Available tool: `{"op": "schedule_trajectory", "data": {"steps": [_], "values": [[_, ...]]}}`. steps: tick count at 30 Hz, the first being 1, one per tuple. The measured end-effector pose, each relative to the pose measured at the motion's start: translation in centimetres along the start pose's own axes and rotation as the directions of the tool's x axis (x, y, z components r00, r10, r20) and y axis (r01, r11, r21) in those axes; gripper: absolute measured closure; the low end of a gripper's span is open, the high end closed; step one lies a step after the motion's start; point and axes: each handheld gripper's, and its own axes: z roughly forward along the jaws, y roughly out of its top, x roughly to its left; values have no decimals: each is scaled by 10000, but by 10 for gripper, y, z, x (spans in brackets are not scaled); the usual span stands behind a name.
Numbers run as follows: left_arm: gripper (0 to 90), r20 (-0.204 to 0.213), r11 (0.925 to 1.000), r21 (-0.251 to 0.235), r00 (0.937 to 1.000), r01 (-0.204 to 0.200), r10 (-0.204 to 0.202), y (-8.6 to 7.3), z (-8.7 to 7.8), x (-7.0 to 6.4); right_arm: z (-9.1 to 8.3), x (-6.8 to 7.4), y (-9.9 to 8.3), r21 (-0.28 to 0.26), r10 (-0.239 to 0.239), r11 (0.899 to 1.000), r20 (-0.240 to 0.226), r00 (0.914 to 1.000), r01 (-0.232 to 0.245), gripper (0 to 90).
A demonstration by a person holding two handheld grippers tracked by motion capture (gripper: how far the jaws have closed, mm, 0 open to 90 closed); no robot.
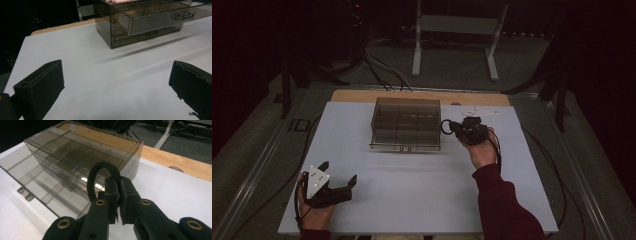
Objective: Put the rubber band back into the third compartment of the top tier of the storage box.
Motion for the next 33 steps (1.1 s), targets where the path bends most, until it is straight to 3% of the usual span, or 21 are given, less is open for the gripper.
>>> {"op": "schedule_trajectory", "data": {"steps": [14, 33], "values": [[6, -17, 10000, -51, 10000, -17, 17, -1, -2, 2, 12, 16, 6, -36, -49, 10000, -320, 9995, 48, 862], [7, 14, 10000, -36, 10000, -85, 85, -2, -1, 1, 23, 22, 5, 68, 229, 9997, -689, 9974, -225, 858]]}}
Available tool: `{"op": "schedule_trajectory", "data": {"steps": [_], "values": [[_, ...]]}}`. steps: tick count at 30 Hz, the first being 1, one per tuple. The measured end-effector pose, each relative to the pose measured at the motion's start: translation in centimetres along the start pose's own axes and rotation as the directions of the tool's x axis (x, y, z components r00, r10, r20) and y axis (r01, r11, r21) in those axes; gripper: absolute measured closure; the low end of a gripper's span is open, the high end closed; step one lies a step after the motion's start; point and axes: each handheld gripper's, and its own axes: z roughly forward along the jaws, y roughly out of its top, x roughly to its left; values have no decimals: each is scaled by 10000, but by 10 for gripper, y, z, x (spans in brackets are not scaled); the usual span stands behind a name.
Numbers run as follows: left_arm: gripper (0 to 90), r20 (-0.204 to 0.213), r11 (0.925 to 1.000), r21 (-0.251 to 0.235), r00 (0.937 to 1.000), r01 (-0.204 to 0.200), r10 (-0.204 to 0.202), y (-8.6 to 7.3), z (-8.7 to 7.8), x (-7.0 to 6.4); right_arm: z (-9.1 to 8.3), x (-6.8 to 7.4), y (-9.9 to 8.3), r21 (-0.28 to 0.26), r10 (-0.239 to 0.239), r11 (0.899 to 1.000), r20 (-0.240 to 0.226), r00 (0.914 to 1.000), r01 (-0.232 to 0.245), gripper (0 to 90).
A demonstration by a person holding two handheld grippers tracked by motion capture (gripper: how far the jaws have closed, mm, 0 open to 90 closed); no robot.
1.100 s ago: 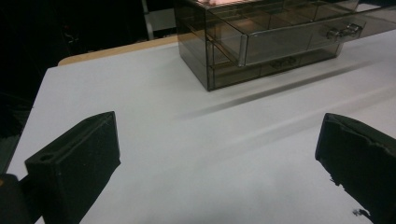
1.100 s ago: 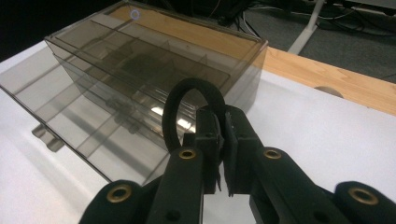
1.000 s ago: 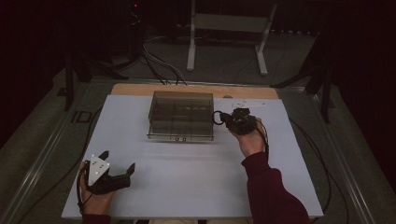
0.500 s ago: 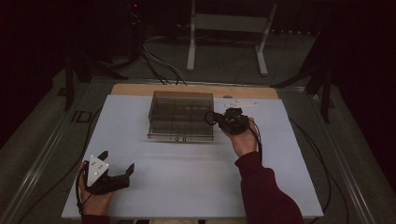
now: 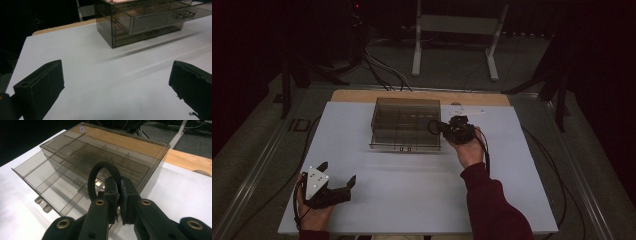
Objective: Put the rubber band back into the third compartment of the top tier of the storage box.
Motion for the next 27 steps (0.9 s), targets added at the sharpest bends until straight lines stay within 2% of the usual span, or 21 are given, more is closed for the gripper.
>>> {"op": "schedule_trajectory", "data": {"steps": [27], "values": [[6, 38, 10000, -5, 10000, 3, -3, 0, 1, 0, 16, 16, -8, 600, -21, 9982, -419, 9991, 46, 850]]}}
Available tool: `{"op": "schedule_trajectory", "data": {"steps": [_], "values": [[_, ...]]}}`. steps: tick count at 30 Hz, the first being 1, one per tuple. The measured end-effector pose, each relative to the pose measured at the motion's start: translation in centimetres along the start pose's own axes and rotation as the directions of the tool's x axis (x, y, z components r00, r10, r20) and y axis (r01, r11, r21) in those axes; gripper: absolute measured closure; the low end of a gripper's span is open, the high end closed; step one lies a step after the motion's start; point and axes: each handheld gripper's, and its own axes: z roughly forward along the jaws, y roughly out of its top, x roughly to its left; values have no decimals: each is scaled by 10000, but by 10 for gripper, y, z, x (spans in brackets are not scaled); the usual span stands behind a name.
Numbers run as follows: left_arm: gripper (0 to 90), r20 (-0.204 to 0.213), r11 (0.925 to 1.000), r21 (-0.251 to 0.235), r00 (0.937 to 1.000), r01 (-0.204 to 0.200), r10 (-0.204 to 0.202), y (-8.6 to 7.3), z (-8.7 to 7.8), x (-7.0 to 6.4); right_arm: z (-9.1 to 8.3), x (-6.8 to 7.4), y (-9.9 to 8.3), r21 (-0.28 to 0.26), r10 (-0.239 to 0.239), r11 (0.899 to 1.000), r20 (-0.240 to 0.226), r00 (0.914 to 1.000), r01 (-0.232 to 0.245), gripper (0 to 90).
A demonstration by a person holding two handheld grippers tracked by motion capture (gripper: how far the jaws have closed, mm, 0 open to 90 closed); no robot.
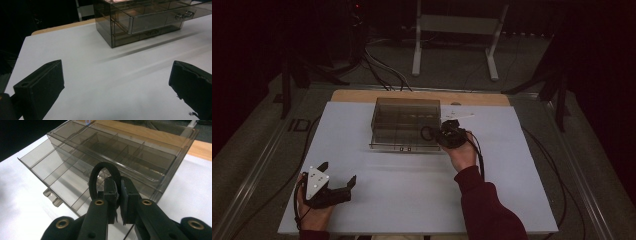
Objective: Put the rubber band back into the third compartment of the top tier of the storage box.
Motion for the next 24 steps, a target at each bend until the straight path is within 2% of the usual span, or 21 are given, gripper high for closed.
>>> {"op": "schedule_trajectory", "data": {"steps": [24], "values": [[6, 58, 10000, 15, 10000, -10, 10, 0, 0, 0, 16, 4, -8, 1070, -113, 9942, -53, 9999, 118, 832]]}}
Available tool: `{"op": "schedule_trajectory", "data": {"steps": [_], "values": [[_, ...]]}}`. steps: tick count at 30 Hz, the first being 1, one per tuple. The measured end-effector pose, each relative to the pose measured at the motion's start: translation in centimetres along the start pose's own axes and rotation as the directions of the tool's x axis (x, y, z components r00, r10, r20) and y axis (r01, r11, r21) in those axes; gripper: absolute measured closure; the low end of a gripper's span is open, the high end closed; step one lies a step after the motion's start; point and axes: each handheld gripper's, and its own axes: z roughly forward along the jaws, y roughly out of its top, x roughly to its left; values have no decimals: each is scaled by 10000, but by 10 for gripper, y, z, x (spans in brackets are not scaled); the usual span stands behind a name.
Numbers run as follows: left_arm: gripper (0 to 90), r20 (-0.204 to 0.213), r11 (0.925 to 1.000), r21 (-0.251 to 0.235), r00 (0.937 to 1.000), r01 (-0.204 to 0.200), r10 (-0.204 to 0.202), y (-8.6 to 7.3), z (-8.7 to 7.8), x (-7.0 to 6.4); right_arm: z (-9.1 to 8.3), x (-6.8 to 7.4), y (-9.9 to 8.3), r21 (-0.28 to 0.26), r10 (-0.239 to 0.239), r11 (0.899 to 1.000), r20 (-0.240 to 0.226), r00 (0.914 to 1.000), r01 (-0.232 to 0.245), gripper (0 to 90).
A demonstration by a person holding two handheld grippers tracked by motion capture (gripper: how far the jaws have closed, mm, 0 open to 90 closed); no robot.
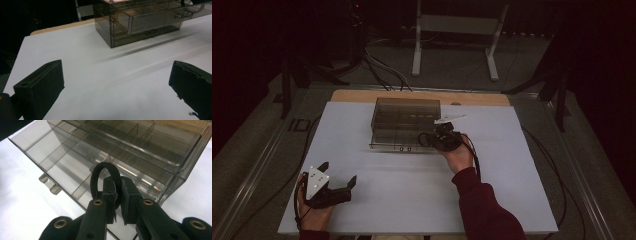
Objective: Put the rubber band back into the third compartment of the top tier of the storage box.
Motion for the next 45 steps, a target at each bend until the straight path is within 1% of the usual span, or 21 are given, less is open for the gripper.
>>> {"op": "schedule_trajectory", "data": {"steps": [3, 10, 13, 15, 19, 25, 28, 32, 35, 38, 39, 45], "values": [[6, 23, 10000, 2, 10000, 7, -7, 0, 0, 0, 1, 0, -1, 57, -4, 10000, -22, 10000, 4, 800], [7, 21, 10000, 31, 10000, 0, 0, 0, 0, 0, 2, 1, -1, 86, -132, 9999, 88, 9999, 132, 652], [7, 20, 10000, 20, 10000, 4, -4, 0, 0, 0, 0, 1, -1, -69, -103, 9999, 36, 9999, 103, 593], [6, 22, 10000, 25, 10000, 4, -4, 0, 0, 0, -1, 2, 0, -212, -192, 9996, -7, 9998, 192, 566], [7, 30, 10000, 32, 10000, -11, 11, 0, 0, -1, -5, 4, 1, -506, -402, 9979, -30, 9992, 399, 526], [7, 25, 10000, 41, 10000, -8, 8, 0, 0, 0, -11, 4, 3, -861, -519, 9949, 11, 9987, 518, 485], [7, 29, 10000, 47, 10000, -7, 7, 0, 0, -1, -15, 5, 4, -1040, -539, 9931, 111, 9985, 548, 422], [7, 13, 10000, 45, 10000, -6, 6, 1, 0, -1, -18, 4, 6, -1185, -440, 9917, 527, 9976, 500, 291], [7, -22, 10000, -39, 10000, 42, -42, 1, -1, 0, -20, 2, 6, -1249, -248, 9916, 762, 9968, 342, 206], [7, -6, 9999, -84, 10000, 68, -68, 1, -2, 1, -22, -1, 5, -1298, -118, 9913, 914, 9957, 237, 153], [7, -11, 10000, -77, 10000, 60, -60, 2, -2, 1, -23, -2, 5, -1315, -121, 9910, 938, 9955, 244, 149], [7, -4, 9999, -134, 10000, 69, -69, 3, -3, 1, -29, -7, 3, -1351, -156, 9903, 1150, 9932, 312, 51]]}}
